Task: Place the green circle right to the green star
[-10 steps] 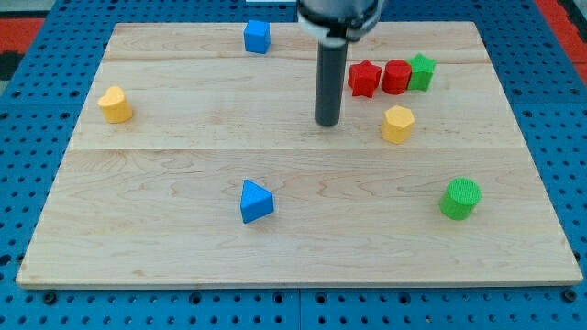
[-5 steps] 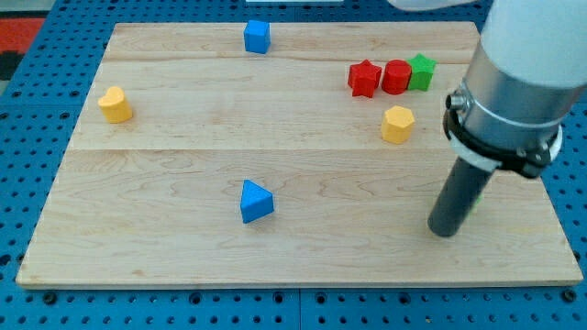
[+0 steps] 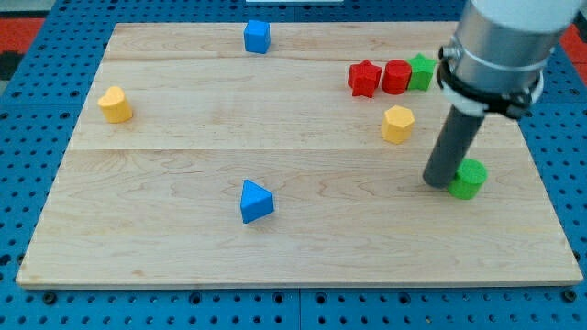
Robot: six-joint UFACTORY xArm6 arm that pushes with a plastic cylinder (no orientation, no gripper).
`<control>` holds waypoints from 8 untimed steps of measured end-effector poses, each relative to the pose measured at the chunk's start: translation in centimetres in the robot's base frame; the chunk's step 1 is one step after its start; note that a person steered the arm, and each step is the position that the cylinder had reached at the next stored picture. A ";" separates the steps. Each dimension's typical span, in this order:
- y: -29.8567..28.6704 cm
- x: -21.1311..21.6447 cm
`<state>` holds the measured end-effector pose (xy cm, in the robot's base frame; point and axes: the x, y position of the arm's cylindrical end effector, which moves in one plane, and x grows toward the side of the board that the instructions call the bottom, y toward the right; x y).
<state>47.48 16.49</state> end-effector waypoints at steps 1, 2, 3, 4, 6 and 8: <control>0.2 -2.5; 0.3 1.8; -1.6 6.8; 2.8 8.3; -0.7 4.7; 1.9 7.0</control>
<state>54.43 18.43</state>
